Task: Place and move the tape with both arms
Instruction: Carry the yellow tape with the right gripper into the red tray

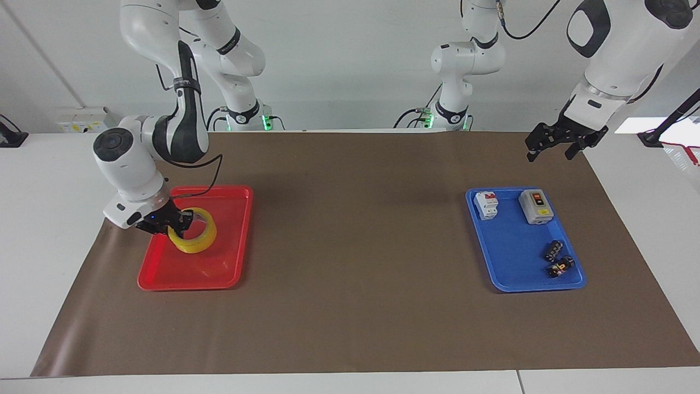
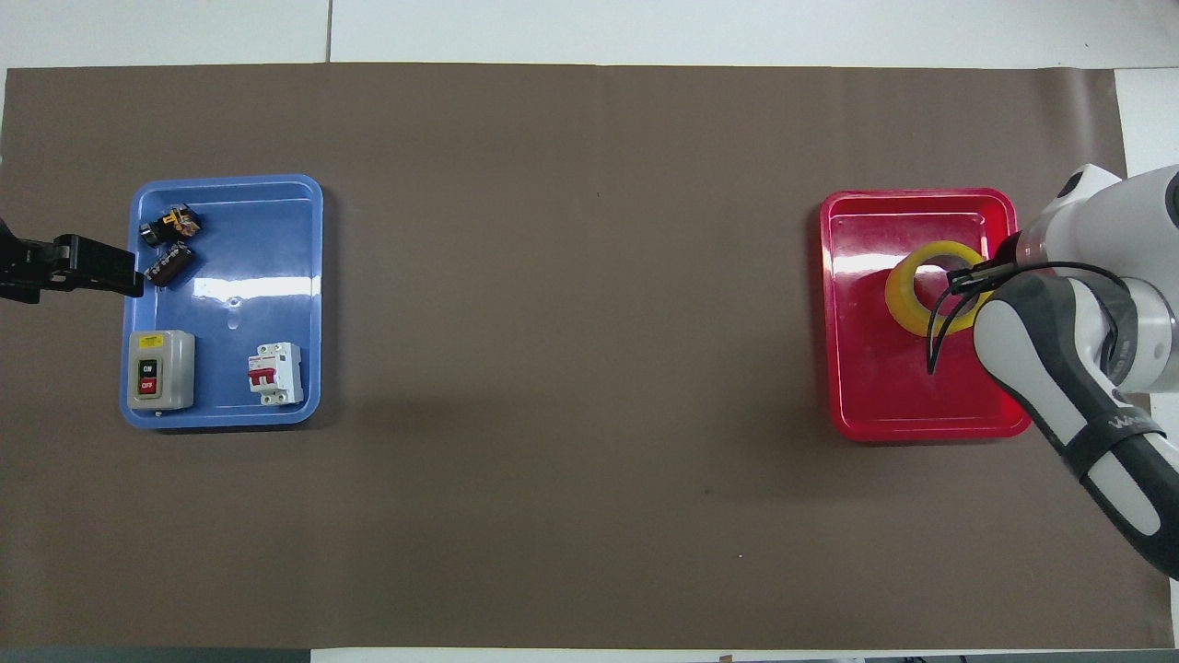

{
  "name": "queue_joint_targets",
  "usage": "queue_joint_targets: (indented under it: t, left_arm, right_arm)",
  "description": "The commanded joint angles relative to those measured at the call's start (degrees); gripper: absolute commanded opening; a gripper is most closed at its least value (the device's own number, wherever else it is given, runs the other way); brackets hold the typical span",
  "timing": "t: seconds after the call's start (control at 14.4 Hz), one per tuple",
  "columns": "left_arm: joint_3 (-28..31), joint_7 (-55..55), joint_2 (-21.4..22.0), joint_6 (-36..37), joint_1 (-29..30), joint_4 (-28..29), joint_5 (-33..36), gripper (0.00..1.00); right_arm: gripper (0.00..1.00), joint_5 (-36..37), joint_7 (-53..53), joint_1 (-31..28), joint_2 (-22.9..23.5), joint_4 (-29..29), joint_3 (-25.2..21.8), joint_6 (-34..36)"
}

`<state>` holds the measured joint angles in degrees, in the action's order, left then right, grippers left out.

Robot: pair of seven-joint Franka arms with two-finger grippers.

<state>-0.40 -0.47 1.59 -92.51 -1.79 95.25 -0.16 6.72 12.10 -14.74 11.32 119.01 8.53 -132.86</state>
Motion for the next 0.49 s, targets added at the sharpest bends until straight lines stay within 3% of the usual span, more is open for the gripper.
queue_joint_targets:
  t: [0.0,0.42]
  left_arm:
    - [-0.30,0.74,1.31,-0.22,0.65,1.43,-1.24,1.00]
    - [-0.30,0.74,1.31,-0.22,0.65,1.43,-1.24,1.00]
  right_arm:
    - [0.00,-0.91,0.91,-0.90,-4.46,6.76,0.87,-3.81]
    - [0.00,-0.91,0.82,-0.99,-4.03,8.26,0.87,-5.04]
